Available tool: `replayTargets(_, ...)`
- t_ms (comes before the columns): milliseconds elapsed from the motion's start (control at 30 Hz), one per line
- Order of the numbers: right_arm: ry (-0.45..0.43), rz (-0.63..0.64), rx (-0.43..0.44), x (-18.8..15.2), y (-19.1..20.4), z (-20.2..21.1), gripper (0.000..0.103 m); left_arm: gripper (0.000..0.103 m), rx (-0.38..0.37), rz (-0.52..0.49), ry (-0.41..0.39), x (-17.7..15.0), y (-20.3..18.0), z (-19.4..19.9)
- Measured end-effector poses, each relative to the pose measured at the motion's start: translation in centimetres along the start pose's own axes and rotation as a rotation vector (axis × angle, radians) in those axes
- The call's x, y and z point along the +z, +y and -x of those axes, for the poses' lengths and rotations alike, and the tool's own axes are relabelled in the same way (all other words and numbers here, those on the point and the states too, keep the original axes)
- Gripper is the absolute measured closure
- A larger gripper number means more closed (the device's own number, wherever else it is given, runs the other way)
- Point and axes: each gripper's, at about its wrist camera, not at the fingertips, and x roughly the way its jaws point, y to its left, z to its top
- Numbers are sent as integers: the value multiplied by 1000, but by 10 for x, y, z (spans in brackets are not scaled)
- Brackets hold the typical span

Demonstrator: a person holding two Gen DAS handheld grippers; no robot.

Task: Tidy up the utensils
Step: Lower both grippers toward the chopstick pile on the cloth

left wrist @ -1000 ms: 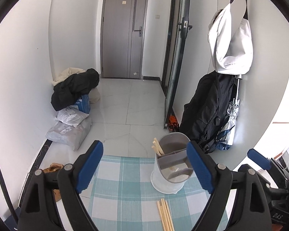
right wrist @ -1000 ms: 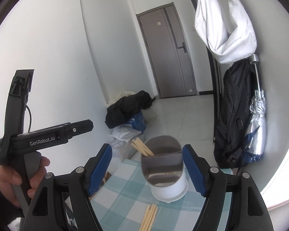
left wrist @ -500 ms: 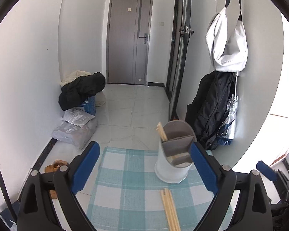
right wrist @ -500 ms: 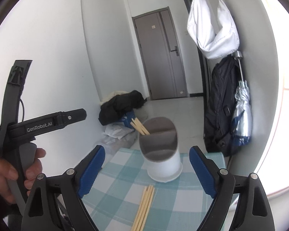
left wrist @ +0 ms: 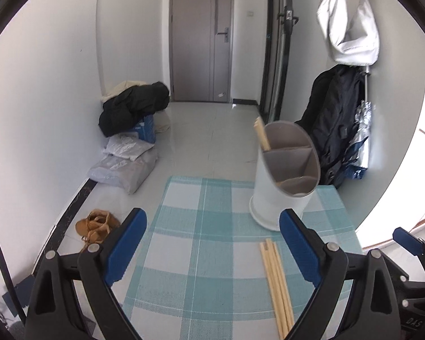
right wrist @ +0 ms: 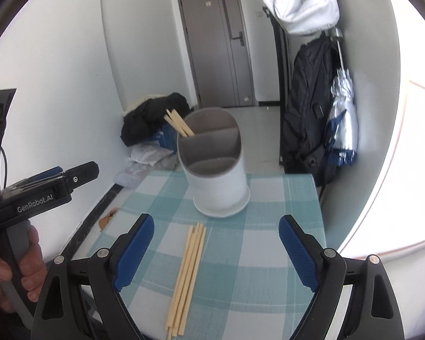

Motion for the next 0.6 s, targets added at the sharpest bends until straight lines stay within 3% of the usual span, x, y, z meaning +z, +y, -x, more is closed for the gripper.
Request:
replayTargets(333, 199, 43, -24, -23, 3, -50, 14, 11, 45, 97, 132, -8, 24, -32)
replayTargets(467, 325, 72, 1, -30, 4, -78, 26, 11, 47, 159, 214, -10, 36, -46)
replayTargets(600, 432, 130, -8, -36, 9, -107, 28, 11, 67, 202, 215, -7, 47, -48)
